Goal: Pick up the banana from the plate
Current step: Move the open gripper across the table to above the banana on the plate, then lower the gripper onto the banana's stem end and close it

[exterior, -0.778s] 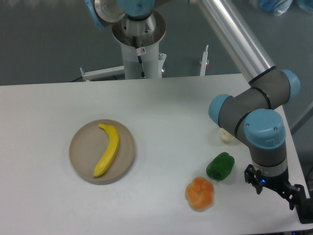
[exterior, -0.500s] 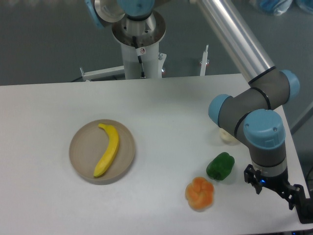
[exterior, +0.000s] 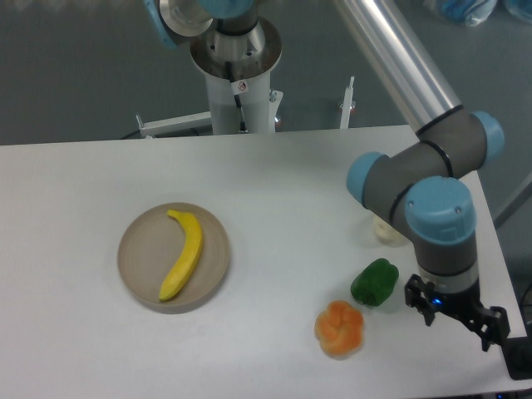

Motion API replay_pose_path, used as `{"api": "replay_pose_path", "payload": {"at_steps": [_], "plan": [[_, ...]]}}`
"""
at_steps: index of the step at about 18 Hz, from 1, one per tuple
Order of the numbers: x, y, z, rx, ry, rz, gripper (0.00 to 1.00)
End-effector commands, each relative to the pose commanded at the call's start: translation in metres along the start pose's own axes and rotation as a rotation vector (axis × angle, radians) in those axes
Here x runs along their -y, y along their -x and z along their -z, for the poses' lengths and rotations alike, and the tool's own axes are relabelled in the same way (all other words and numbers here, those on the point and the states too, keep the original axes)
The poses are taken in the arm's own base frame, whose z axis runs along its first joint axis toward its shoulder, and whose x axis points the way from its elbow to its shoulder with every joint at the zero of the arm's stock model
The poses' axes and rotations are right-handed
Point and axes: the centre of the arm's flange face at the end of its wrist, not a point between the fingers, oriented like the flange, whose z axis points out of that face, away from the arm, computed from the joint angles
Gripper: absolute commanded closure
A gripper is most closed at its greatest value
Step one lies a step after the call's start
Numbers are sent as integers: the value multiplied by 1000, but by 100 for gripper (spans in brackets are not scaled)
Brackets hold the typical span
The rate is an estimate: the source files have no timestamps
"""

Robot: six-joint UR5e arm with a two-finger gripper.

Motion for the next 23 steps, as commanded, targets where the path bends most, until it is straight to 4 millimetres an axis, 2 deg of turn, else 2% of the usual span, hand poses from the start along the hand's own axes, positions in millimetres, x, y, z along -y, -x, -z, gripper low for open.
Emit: {"api": "replay_pose_path", "payload": {"at_steps": [2, 4, 5, 6, 7, 11, 13, 18, 21, 23], "plan": [[13, -42, 26, -52, 14, 58, 0], [29, -69, 47, -82, 16, 158, 0], [40, -86, 64, -107, 19, 183, 0], [45, -101, 72, -137, 31, 182, 0], [50, -122, 81, -182, 38, 204, 0], [46, -176, 97, -353, -38, 328, 0], [48, -207, 93, -393, -28, 320, 0], [55, -285, 65, -473, 46, 273, 0], [64, -320, 49, -434, 16, 316, 0], [63, -335, 33, -443, 35, 318, 0]]}}
